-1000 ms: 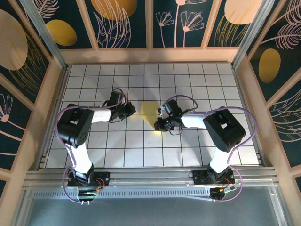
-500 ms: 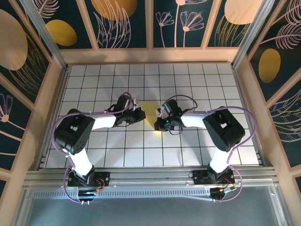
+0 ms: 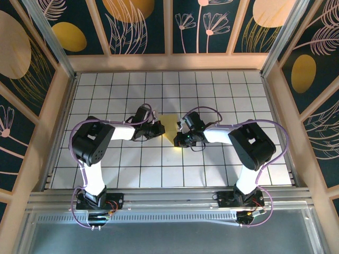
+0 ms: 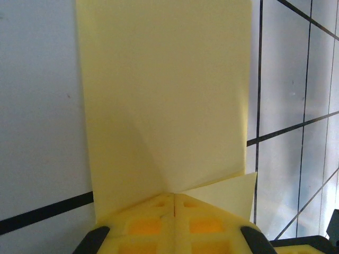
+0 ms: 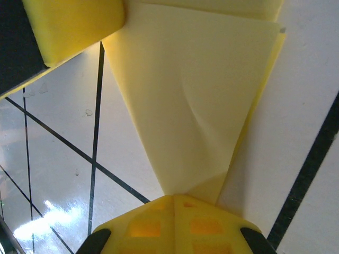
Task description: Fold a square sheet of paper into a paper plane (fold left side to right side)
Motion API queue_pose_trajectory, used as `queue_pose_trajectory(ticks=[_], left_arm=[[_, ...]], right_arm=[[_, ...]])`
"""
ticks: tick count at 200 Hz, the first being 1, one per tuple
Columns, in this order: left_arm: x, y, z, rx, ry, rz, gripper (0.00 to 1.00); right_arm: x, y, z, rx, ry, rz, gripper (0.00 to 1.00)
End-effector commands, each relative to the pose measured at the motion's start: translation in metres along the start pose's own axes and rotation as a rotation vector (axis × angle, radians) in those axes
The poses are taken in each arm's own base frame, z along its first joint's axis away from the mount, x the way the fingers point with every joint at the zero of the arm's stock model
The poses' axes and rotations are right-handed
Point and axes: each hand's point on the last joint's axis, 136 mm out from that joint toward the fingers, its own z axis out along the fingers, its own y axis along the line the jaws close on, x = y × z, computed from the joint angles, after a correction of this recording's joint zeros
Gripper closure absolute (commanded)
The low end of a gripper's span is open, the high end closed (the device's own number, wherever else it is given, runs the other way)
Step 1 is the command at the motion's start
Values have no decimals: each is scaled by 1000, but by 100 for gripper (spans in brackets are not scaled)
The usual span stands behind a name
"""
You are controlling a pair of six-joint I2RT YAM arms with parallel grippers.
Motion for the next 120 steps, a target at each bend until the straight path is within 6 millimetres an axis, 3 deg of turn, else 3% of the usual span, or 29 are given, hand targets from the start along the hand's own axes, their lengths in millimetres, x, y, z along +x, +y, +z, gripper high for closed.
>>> queue_pose_trajectory(ticks=[1,60,120], left_arm=[[16,30,6,-86,34,-19,100],[29,33,-1,-97,42,-56,100],[32,32,-1,-103,42,-56,100]], right_arm=[[37,-40,5,156,122,58,100],[-16,23,-21,-22,-12,-11,100],[-29,31,-7,-53,-41,0,100]])
